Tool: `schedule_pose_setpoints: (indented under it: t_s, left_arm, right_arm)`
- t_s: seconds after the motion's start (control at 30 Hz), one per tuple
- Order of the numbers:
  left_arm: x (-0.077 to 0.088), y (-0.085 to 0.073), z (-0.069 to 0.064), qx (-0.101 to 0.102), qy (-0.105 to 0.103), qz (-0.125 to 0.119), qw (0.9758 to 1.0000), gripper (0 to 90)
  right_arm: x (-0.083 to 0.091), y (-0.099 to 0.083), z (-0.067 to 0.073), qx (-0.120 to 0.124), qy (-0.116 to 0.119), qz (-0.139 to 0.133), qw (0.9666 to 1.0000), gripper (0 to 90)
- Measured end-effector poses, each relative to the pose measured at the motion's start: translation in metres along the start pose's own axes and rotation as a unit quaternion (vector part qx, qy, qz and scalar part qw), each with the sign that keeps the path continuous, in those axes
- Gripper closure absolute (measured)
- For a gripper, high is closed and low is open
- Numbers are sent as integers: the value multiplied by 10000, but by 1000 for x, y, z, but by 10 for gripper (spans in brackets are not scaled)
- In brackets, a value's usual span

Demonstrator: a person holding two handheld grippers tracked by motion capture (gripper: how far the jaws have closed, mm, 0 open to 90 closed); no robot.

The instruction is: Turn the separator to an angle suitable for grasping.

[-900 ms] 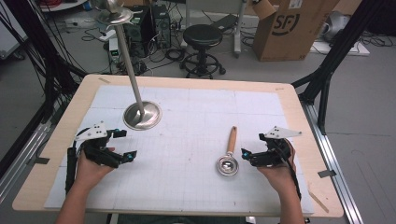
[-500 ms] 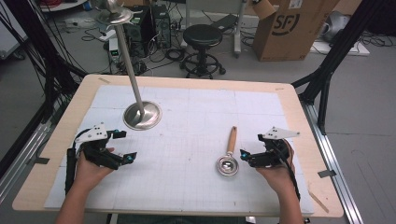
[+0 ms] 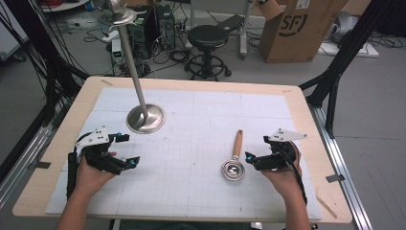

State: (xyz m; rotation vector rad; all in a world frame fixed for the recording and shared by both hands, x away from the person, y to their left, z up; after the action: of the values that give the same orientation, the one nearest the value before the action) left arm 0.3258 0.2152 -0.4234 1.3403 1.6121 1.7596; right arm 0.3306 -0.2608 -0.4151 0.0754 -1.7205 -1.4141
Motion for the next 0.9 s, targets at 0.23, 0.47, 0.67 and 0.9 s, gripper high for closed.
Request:
schedule_pose_setpoints:
  t_s: [0.23,0.47,0.67,0.9]
  left_arm:
    - [2,1,1,50,-19,-54,10000,16]
    - [-1,1,2,72,-22,-75,9999,16]
    - [1,2,1,81,-9,-94,9999,16]
    - [1,2,-1,52,15,-96,9999,16]
  right_arm:
    - [-7,-2,-4,-31,-192,206,9996,33]
    - [-4,0,-4,-93,-195,243,9995,174]
    - [-9,6,-13,-166,-175,299,9993,383]
    - [-21,25,-23,-161,-351,652,9971,632]
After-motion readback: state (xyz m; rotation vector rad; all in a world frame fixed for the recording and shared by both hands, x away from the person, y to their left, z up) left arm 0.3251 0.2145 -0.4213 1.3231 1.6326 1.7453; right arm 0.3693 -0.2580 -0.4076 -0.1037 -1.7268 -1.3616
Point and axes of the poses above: each handheld gripper's, and its own axes: x roughly backward along the jaws, y roughly out of its top, z roughly to its left, the point moved 4 cm from there along -x, roughly forward along the jaws, and after that the axes turned 1 degree about z, right-handed, at the moved point
